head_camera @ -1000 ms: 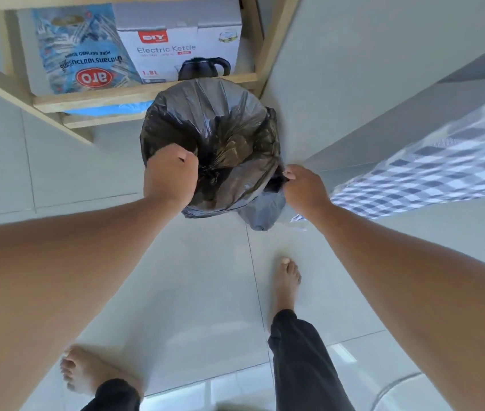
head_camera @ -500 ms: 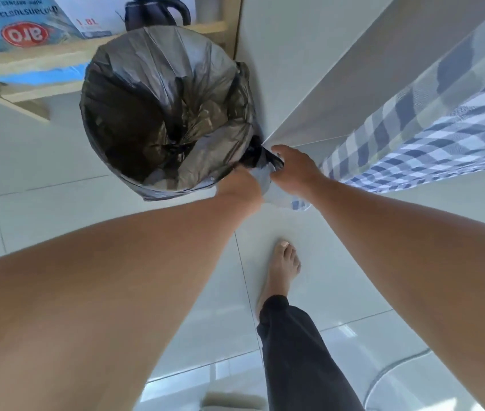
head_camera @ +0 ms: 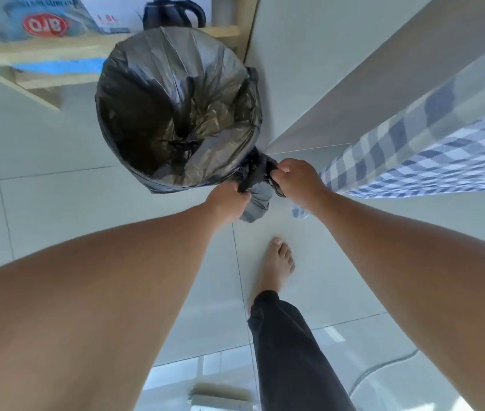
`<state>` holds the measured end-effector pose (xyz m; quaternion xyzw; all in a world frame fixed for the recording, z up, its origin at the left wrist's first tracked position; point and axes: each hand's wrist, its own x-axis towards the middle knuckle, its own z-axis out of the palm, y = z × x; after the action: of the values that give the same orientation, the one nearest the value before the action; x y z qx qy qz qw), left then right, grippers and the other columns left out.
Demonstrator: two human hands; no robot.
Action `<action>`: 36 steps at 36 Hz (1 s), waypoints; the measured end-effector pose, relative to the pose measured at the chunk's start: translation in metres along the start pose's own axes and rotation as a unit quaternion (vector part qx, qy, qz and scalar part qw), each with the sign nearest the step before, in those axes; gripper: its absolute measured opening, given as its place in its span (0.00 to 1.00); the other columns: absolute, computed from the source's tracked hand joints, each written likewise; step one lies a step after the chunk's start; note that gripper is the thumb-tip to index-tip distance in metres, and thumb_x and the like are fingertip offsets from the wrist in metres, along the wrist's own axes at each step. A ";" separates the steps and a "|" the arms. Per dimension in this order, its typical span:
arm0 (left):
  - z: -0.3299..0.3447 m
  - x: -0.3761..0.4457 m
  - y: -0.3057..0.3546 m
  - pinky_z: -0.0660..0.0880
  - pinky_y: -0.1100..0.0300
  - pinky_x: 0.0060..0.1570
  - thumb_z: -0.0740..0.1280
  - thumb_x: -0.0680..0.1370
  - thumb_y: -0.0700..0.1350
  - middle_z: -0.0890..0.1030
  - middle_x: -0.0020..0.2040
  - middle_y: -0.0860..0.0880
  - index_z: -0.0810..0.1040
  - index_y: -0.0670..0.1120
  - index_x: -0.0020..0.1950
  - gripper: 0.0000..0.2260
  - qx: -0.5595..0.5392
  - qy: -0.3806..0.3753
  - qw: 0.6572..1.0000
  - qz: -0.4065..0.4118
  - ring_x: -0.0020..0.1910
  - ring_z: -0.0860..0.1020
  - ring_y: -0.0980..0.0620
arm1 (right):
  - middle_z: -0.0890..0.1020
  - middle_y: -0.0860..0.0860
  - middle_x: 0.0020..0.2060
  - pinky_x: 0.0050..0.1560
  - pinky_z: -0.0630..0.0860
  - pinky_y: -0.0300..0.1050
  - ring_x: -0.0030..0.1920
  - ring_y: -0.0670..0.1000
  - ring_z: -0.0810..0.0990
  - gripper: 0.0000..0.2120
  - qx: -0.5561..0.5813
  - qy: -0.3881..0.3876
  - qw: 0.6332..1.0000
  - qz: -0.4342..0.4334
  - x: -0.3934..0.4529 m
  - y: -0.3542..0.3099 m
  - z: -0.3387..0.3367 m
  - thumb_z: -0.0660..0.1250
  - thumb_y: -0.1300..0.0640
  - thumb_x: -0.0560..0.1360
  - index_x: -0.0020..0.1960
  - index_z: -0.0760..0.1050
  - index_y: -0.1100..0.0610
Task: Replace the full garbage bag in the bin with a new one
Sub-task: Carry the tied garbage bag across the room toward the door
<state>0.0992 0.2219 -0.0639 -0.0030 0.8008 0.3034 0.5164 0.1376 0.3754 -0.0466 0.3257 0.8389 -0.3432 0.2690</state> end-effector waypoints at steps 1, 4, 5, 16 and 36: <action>-0.007 -0.011 0.003 0.76 0.49 0.51 0.64 0.79 0.48 0.79 0.49 0.37 0.77 0.43 0.50 0.08 -0.021 -0.008 1.000 -0.002 0.52 0.79 0.38 | 0.77 0.56 0.43 0.45 0.69 0.43 0.47 0.59 0.75 0.08 0.024 -0.020 0.999 0.012 -0.010 -0.008 -0.006 0.58 0.57 0.79 0.45 0.74 0.58; -0.031 -0.043 0.011 0.79 0.47 0.54 0.68 0.77 0.46 0.77 0.43 0.42 0.72 0.45 0.41 0.08 -0.101 -0.020 0.995 -0.001 0.47 0.79 0.42 | 0.78 0.66 0.55 0.55 0.79 0.54 0.57 0.64 0.78 0.06 0.187 -0.043 0.979 0.067 -0.044 -0.033 -0.024 0.60 0.62 0.78 0.52 0.75 0.61; -0.040 -0.057 0.014 0.79 0.49 0.52 0.69 0.77 0.45 0.77 0.45 0.42 0.72 0.45 0.43 0.08 -0.122 -0.023 0.992 -0.001 0.46 0.79 0.43 | 0.78 0.65 0.55 0.54 0.80 0.54 0.56 0.62 0.78 0.06 0.245 -0.049 0.964 0.091 -0.061 -0.041 -0.030 0.61 0.64 0.77 0.53 0.74 0.60; -0.145 -0.250 0.065 0.82 0.52 0.46 0.73 0.72 0.34 0.82 0.52 0.40 0.79 0.42 0.50 0.10 -0.118 -0.046 0.991 0.038 0.53 0.83 0.42 | 0.85 0.61 0.41 0.54 0.80 0.59 0.41 0.54 0.82 0.06 0.204 -0.028 0.978 0.026 -0.238 -0.128 -0.086 0.74 0.62 0.68 0.45 0.82 0.61; -0.360 -0.546 0.102 0.79 0.48 0.56 0.73 0.75 0.45 0.81 0.56 0.36 0.80 0.42 0.47 0.07 -0.069 0.215 0.971 0.079 0.55 0.81 0.40 | 0.78 0.55 0.34 0.45 0.83 0.48 0.36 0.54 0.80 0.09 0.087 -0.120 0.963 -0.225 -0.397 -0.408 -0.206 0.73 0.56 0.74 0.47 0.80 0.63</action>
<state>0.0248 -0.0392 0.5401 -0.0403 0.8679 0.3899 0.3053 0.0474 0.1615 0.5122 0.1072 0.8190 -0.5030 0.2544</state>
